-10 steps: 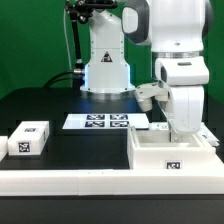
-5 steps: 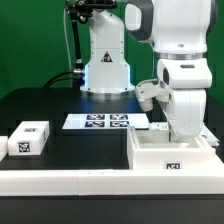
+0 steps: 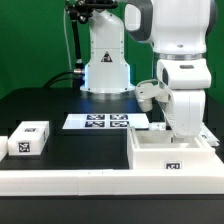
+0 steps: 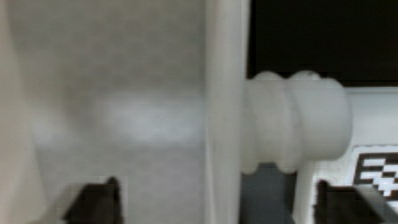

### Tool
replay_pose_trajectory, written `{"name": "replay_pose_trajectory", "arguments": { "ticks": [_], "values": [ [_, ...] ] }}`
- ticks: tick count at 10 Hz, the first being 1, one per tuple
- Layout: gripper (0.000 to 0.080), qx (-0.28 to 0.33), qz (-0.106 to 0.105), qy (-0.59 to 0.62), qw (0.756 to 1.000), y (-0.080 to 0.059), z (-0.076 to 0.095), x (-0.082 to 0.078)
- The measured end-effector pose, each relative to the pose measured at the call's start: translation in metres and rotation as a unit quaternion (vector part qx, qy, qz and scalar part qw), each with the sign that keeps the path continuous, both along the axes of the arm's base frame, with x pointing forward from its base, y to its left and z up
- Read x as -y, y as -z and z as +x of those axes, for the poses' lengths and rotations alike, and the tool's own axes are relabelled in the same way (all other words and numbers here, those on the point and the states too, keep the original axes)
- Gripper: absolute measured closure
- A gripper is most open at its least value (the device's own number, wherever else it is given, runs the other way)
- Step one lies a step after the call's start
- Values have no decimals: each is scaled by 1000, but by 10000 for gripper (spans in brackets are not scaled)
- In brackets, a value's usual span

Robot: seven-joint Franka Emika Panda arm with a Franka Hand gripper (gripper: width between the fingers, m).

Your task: Assemble cabinet

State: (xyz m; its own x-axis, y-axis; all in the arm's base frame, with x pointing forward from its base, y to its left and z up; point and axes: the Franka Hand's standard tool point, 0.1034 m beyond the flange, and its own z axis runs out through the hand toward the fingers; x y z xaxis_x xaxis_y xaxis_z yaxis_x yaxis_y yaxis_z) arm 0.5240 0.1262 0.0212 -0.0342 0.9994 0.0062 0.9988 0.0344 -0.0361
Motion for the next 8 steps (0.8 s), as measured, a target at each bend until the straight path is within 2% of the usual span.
{"name": "replay_pose_trajectory", "arguments": {
  "ticks": [1, 6, 8],
  "values": [
    [160, 0, 0, 0, 1000, 0, 0, 0],
    [150, -1, -1, 0, 1000, -1, 0, 1],
    [150, 8, -11, 1, 1000, -31, -2, 5]
  ]
}}
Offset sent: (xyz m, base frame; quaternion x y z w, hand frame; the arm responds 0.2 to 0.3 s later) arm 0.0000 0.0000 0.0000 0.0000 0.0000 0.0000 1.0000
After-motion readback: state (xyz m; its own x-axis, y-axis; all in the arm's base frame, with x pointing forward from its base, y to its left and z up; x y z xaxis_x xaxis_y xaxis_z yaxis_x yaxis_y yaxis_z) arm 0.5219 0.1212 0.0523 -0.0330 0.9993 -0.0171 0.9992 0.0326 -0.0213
